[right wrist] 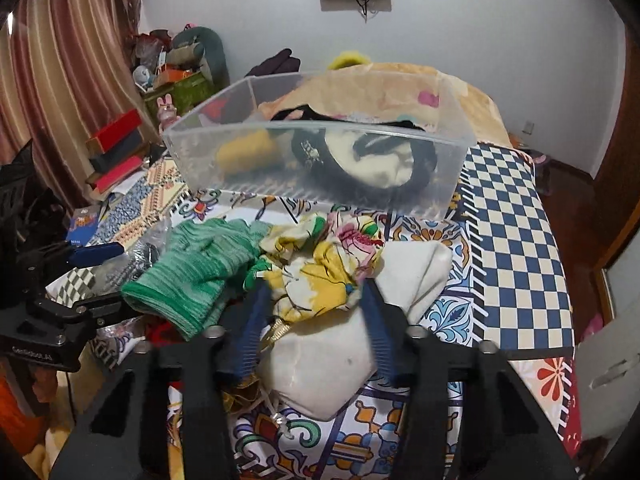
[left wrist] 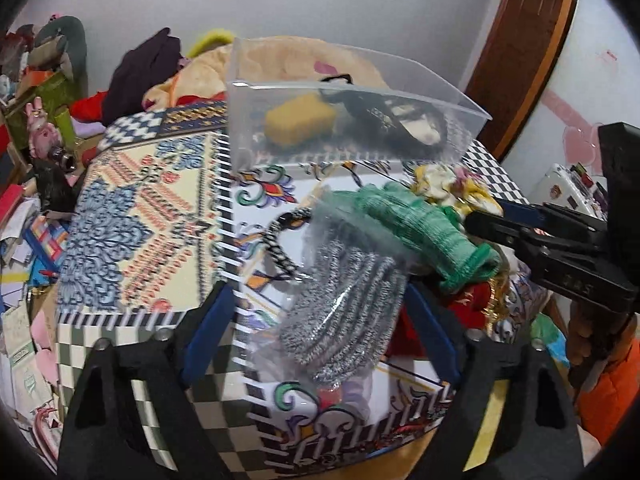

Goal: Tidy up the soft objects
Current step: 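Move the left gripper to the bag of steel scrubbers while the right gripper reaches the floral cloth, then grasp the bag of grey steel scrubbers with the left gripper while the right gripper grasps the yellow floral cloth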

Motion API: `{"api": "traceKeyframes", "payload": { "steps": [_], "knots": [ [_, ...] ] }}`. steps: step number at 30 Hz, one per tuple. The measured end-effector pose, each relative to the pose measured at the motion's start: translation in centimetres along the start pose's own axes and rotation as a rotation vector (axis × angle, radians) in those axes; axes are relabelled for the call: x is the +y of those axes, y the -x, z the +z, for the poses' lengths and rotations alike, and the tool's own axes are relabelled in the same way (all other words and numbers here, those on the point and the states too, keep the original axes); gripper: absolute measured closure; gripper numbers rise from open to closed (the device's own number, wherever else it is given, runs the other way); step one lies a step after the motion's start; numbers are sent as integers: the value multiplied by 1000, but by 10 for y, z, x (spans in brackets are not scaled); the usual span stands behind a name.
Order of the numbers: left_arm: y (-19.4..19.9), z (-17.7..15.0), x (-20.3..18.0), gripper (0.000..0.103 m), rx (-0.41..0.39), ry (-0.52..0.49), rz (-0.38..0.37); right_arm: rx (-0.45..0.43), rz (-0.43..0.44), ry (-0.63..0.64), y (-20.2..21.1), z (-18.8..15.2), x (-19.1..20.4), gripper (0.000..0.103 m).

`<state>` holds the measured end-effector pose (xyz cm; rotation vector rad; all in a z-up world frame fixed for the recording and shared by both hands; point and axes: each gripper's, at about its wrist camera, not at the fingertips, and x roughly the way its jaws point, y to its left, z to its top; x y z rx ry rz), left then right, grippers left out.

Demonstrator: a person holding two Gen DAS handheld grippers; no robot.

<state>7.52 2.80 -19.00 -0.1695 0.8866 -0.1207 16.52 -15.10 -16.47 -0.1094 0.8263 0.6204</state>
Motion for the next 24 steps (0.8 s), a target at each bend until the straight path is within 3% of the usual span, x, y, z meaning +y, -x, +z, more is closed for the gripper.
{"api": "traceKeyframes", "payload": {
  "steps": [3, 9, 14, 20, 22, 24],
  "knots": [
    [-3, 0, -3, 40, 14, 2, -33, -13, 3, 10, 5, 1, 1, 82],
    [3, -1, -10, 64, 4, -29, -36, -58, -11, 17, 18, 4, -1, 91],
    [16, 0, -9, 75, -25, -31, -22, -109, -23, 8, 31, 10, -4, 93],
    [32, 11, -5, 76, -81, -18, -12, -120, -37, 8, 37, 16, -7, 93],
    [39, 16, -3, 76, -105, -16, -6, -95, -33, -6, 32, 19, -9, 87],
    [44, 19, -1, 76, -124, -11, -3, -79, -9, -30, 25, 21, -12, 64]
  ]
}}
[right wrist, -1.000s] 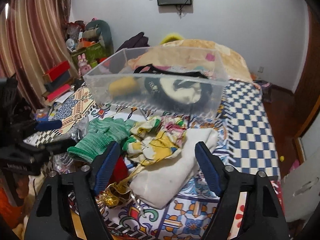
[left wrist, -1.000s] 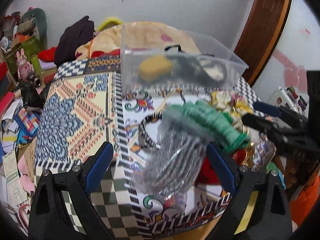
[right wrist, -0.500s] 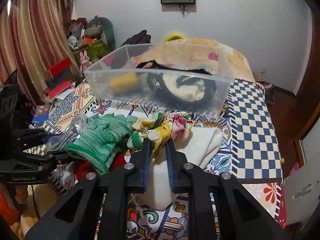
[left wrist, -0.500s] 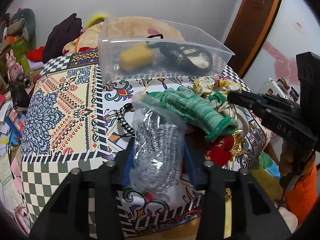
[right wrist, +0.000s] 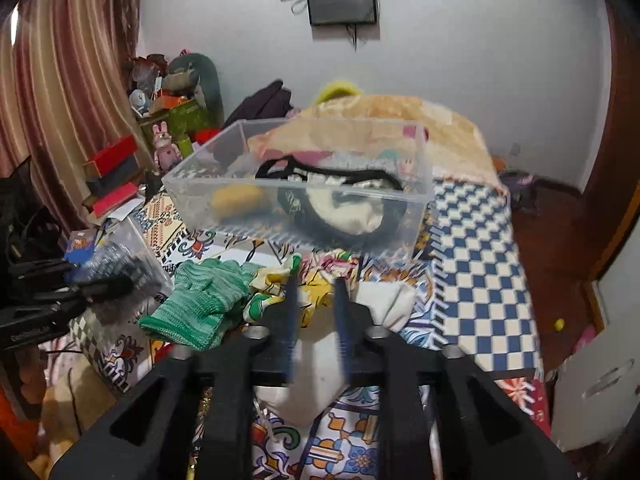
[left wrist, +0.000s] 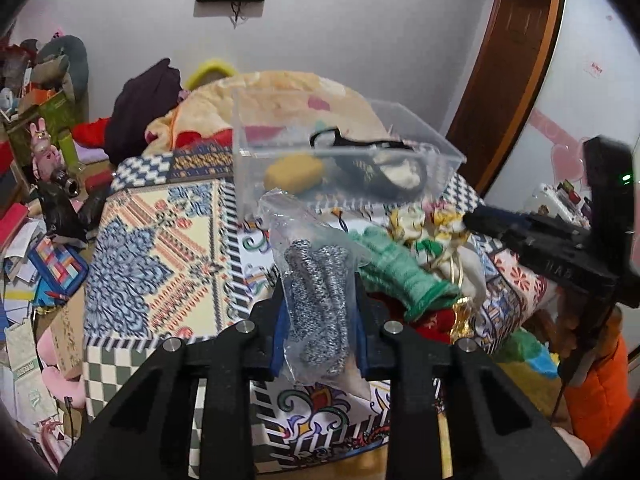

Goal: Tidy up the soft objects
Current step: 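Grasp the bag of grey steel scrubbers with the left gripper while the right gripper grasps the yellow floral cloth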

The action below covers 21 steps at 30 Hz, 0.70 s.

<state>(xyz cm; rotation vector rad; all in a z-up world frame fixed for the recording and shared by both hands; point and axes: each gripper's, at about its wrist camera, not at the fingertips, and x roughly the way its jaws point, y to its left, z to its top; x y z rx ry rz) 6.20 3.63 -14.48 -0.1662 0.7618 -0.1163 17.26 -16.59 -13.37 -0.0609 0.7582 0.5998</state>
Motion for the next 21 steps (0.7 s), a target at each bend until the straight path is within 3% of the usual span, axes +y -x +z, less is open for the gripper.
{"api": "traceKeyframes", "payload": {
  "steps": [8, 11, 15, 21],
  "knots": [
    [6, 10, 4, 76, -37, 11, 0, 69, -5, -18, -35, 2, -5, 65],
    [4, 11, 4, 76, -38, 11, 1, 76, 5, -17, -39, -1, -6, 87],
    [-1, 16, 3, 76, -39, 13, -1, 27, -9, 16, -30, 1, 0, 93],
    [-2, 36, 1, 76, -80, 5, 1, -75, -8, 59, -5, 14, 13, 95]
  ]
}}
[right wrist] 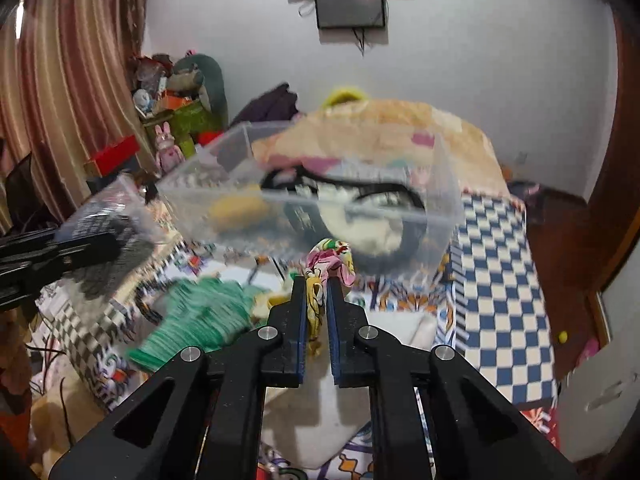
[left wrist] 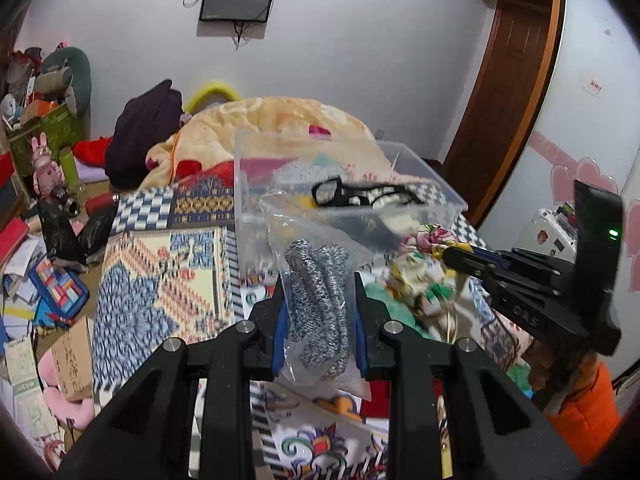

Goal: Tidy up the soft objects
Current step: 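Grasp the bag of grey steel scrubbers with the left gripper while the right gripper grasps the yellow floral cloth, then lower the scrubber bag into the clear box while the right gripper drops the floral cloth in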

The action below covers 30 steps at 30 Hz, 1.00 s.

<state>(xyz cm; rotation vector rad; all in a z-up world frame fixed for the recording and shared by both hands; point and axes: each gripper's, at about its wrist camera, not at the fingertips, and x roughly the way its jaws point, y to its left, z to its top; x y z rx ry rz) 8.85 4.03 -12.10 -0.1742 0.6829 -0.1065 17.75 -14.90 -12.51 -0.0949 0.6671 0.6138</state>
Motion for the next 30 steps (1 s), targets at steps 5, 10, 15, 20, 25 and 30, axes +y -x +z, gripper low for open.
{"api": "traceKeyframes", "payload": {
  "steps": [5, 10, 15, 20, 25, 30],
  "knots": [
    [-2, 21, -1, 76, -42, -10, 14, -81, 13, 12, 18, 18, 5, 95],
    [-6, 40, 1, 76, -76, -4, 27, -153, 16, 14, 29, 38, 10, 95],
    [-17, 59, 6, 76, -95, 13, 48, -212, 5, -4, 30, 59, 7, 95],
    [-34, 74, 9, 76, -91, 35, 52, -231, -3, -12, 18, 73, 9, 95],
    [-56, 84, 10, 76, -62, 36, 53, -194, -11, -14, -9, 80, 16, 95],
    [-83, 87, 12, 76, -2, 22, 62, -123, -3, 6, -38, 78, 22, 95]
  ]
}}
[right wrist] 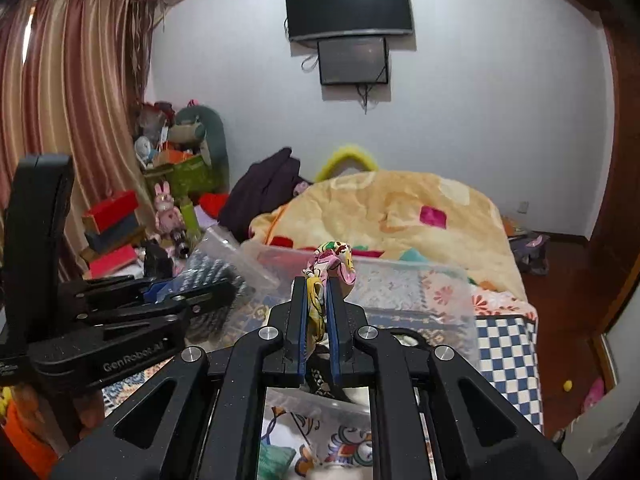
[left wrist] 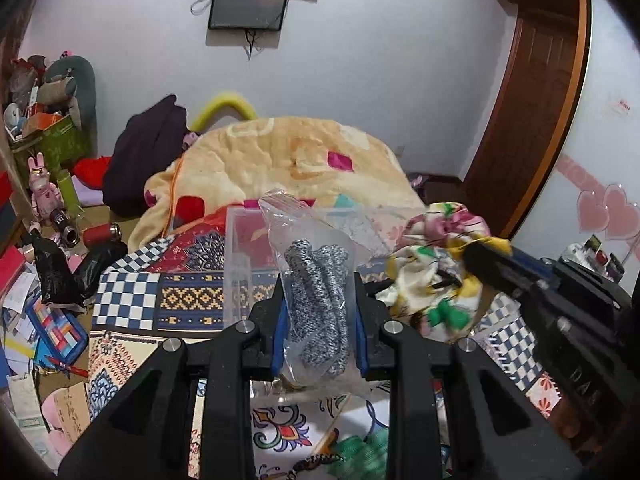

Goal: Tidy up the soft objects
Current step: 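Lower the scrubber bag into the clear box while the right gripper drops the floral cloth in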

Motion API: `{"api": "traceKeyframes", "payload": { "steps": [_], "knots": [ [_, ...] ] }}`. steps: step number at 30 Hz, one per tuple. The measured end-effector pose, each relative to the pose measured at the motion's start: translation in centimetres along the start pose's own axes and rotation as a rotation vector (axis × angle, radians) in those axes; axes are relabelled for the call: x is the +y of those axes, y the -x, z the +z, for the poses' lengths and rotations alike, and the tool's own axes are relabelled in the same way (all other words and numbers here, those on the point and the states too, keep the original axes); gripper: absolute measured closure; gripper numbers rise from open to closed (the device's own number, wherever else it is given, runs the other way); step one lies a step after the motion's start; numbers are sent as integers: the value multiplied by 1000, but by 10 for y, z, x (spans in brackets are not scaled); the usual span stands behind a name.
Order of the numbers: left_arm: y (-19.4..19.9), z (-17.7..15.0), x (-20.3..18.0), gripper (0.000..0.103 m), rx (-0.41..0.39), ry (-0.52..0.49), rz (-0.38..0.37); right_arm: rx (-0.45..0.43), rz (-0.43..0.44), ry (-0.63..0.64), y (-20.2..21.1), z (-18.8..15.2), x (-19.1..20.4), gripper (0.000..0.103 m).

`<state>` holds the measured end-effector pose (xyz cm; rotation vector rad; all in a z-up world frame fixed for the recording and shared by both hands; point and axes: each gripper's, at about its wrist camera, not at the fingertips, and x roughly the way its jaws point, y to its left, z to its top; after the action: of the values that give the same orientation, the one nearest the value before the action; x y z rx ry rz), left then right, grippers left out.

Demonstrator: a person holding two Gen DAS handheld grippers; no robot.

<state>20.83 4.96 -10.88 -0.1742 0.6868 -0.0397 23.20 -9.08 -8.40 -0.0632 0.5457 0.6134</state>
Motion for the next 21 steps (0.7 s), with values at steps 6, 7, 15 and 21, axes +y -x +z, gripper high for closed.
{"api": "traceKeyframes", "payload": {
  "steps": [6, 7, 15, 21],
  "knots": [
    [-24, -3, 2, 76, 59, 0, -1, 89, 17, 19, -26, -9, 2, 95],
    [-26, -3, 2, 76, 66, -4, 1, 97, 17, 23, -27, -10, 3, 95],
    [-35, -10, -4, 70, 108, -36, 26, 177, 35, 46, -34, -18, 2, 91],
    [-26, -12, -1, 58, 108, -13, 16, 169, 19, 15, -25, -14, -6, 64]
  ]
}}
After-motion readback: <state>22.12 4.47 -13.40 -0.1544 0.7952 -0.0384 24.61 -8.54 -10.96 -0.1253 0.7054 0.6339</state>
